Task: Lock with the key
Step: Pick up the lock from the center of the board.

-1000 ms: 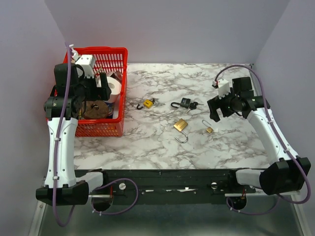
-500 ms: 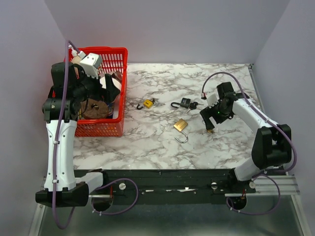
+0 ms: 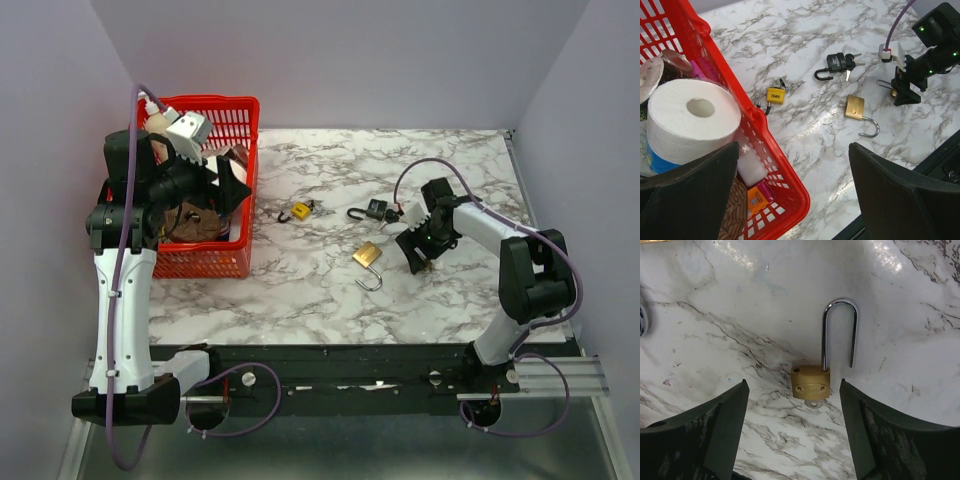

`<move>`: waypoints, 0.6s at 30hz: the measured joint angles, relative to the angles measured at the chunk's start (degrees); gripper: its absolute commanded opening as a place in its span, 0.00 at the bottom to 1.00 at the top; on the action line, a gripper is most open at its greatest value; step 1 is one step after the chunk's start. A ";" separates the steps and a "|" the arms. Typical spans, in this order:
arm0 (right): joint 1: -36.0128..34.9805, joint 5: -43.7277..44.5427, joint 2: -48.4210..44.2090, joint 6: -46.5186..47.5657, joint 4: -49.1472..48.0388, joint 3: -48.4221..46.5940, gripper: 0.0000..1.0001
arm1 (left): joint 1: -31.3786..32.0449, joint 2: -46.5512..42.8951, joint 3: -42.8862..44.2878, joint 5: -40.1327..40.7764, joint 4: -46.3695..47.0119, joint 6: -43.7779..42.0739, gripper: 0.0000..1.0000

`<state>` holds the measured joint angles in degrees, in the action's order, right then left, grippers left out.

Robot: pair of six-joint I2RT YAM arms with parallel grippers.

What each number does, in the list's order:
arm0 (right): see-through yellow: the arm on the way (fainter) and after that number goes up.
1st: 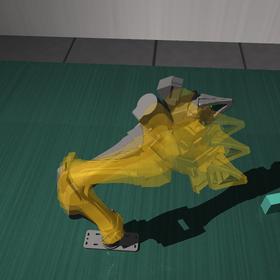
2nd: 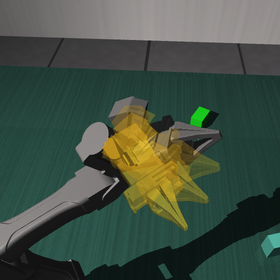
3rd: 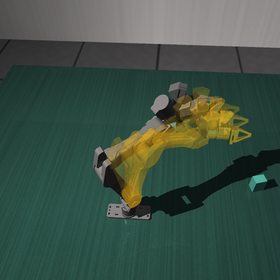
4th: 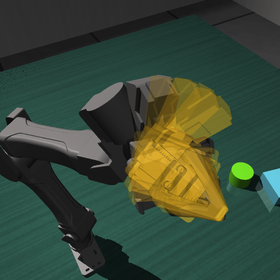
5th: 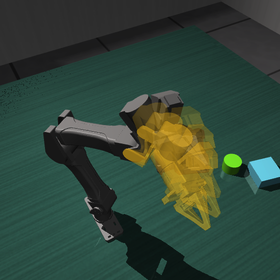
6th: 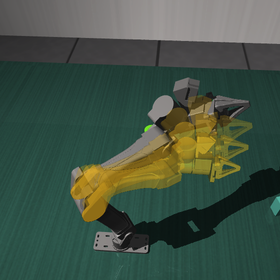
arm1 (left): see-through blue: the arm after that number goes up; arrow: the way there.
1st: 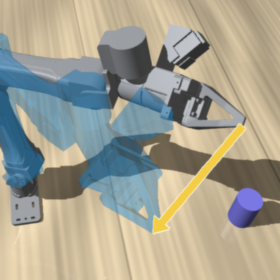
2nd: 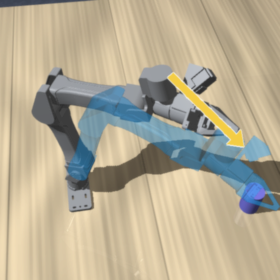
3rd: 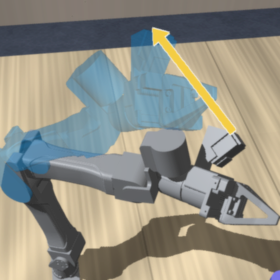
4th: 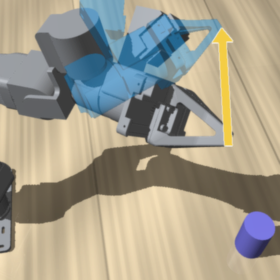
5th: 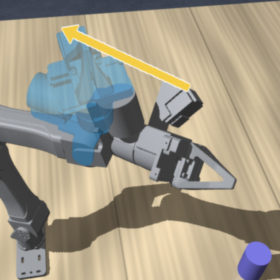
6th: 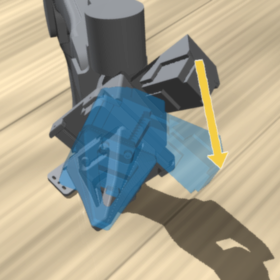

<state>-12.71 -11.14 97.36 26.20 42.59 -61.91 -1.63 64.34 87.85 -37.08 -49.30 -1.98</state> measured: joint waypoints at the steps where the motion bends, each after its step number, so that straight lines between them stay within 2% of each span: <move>1: -0.15 0.11 0.44 0.02 -0.35 0.02 0.79 | 0.11 0.00 -0.09 -0.13 0.04 0.00 0.99; 9: -0.35 1.11 2.29 0.92 -2.21 0.28 0.70 | 0.15 -0.57 -1.77 -0.63 0.39 0.00 0.99; 18: -0.35 1.38 1.53 2.43 -3.34 1.51 0.69 | 0.15 -0.70 -2.16 -0.68 1.51 0.04 0.99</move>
<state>-13.06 -9.76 98.89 28.62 39.24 -60.40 -1.48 63.64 85.69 -37.76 -47.79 -1.93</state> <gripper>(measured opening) 0.696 0.988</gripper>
